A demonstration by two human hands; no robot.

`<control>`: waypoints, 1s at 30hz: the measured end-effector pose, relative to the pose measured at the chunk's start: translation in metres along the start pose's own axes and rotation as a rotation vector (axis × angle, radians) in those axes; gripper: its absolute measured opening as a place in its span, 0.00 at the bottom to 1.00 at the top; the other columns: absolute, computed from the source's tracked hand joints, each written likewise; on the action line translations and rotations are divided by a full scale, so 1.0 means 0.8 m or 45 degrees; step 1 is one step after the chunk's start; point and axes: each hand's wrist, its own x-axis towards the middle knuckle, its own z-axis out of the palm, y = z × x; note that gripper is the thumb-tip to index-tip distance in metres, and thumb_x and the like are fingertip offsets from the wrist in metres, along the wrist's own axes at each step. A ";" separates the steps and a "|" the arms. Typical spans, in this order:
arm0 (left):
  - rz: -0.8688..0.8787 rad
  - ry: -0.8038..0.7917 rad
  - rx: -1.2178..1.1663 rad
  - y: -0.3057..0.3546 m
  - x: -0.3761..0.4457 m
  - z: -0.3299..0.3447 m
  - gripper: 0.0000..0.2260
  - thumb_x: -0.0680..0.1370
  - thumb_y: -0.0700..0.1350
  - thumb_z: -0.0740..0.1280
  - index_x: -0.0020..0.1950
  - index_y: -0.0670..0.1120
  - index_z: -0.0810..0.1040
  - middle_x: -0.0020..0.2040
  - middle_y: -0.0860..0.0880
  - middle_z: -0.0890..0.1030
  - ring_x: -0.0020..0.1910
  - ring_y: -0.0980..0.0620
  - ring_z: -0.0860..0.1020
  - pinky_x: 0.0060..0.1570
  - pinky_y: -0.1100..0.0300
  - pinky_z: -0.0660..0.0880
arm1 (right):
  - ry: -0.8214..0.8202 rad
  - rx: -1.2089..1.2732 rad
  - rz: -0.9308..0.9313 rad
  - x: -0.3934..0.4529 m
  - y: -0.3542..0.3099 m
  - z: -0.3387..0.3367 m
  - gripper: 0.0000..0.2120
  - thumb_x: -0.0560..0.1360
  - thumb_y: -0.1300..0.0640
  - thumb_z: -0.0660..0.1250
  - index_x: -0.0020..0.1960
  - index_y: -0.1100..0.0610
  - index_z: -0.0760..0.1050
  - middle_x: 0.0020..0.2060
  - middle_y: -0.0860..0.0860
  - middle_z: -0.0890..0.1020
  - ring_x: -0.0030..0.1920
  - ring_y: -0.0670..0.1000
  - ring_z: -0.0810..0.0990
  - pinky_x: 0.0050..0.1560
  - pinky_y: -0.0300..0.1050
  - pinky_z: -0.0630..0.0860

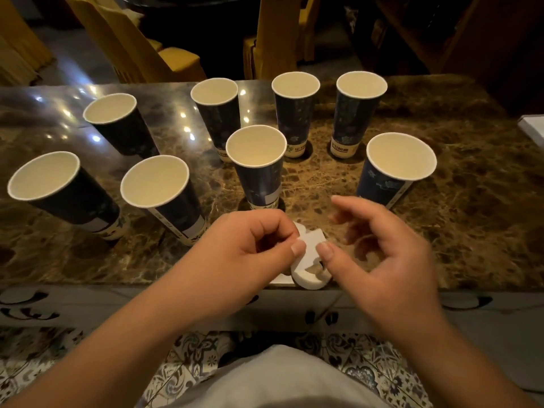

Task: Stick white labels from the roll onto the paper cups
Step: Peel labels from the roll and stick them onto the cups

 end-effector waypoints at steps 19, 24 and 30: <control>0.200 0.423 0.563 0.059 0.016 -0.192 0.08 0.72 0.54 0.66 0.49 0.55 0.80 0.37 0.57 0.82 0.39 0.61 0.80 0.37 0.66 0.78 | 0.097 0.295 -0.063 0.111 -0.083 0.051 0.04 0.70 0.58 0.72 0.40 0.49 0.81 0.36 0.45 0.84 0.39 0.49 0.82 0.36 0.36 0.80; 0.296 0.275 1.138 0.025 0.128 -0.250 0.11 0.77 0.49 0.67 0.59 0.51 0.78 0.51 0.53 0.80 0.47 0.57 0.76 0.45 0.65 0.74 | 0.016 0.248 0.048 0.126 -0.083 0.079 0.02 0.68 0.53 0.71 0.40 0.47 0.82 0.37 0.43 0.84 0.41 0.48 0.83 0.38 0.37 0.80; 0.272 0.023 1.694 -0.073 0.221 -0.240 0.18 0.76 0.49 0.69 0.66 0.51 0.75 0.64 0.47 0.78 0.61 0.45 0.76 0.57 0.48 0.76 | 0.107 0.266 0.089 0.121 -0.081 0.097 0.05 0.64 0.52 0.72 0.39 0.46 0.82 0.32 0.45 0.84 0.35 0.50 0.81 0.34 0.42 0.79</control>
